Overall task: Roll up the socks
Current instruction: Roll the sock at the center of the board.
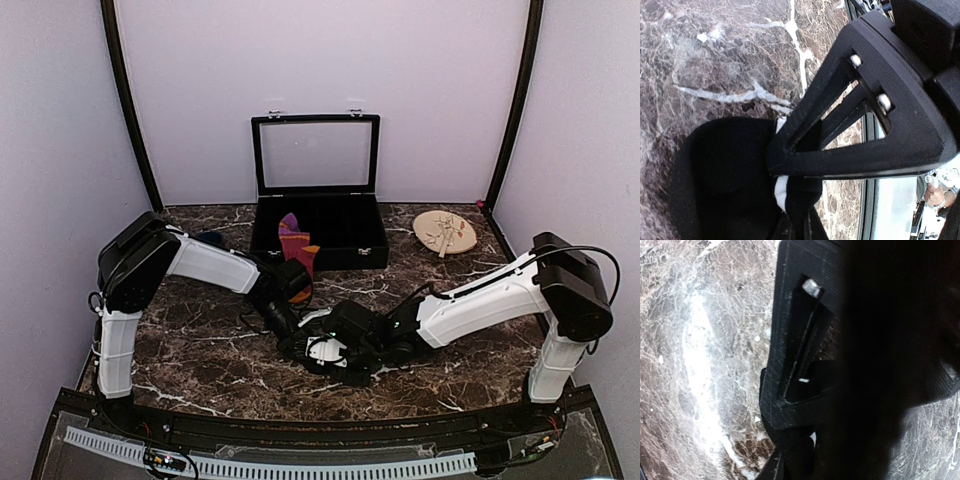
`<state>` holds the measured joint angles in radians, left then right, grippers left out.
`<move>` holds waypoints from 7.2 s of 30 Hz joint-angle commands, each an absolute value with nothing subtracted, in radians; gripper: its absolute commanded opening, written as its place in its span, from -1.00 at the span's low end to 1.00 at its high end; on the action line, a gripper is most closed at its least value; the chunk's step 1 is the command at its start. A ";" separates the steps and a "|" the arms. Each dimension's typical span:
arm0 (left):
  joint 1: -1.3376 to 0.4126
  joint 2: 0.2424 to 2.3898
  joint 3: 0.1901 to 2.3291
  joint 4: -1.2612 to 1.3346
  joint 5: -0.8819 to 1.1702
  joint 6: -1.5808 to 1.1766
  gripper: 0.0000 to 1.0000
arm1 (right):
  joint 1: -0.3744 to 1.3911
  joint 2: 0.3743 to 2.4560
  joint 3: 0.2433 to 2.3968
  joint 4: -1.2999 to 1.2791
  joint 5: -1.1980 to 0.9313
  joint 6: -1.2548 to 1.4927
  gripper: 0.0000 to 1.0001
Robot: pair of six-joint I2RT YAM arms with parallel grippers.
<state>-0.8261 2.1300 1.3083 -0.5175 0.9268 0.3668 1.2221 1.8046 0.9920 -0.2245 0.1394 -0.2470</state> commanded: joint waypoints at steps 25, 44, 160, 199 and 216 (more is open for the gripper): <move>-0.771 2.102 1.270 -0.523 0.816 0.306 -0.35 | 1.104 1.874 1.053 -0.399 -0.070 -0.127 -1.00; -0.701 2.062 1.251 -0.471 0.757 0.267 -0.31 | 1.028 1.881 1.048 -0.417 -0.260 -0.036 -1.00; -1.197 1.870 1.032 -0.105 -0.084 0.586 -0.69 | 0.872 2.059 1.284 -0.639 -0.776 0.001 -1.00; -1.042 1.900 1.171 -0.391 0.312 0.458 -1.00 | 0.771 1.868 1.047 -0.388 -0.715 0.161 -0.33; -0.951 1.986 1.307 -0.538 0.564 0.422 -1.00 | 0.758 1.684 0.891 -0.222 -0.358 0.274 -0.31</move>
<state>-0.9649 1.9656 1.2678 -0.4603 0.4778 0.4351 0.7689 1.7496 0.9215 -0.2913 -0.4850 0.2337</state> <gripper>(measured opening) 0.080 0.338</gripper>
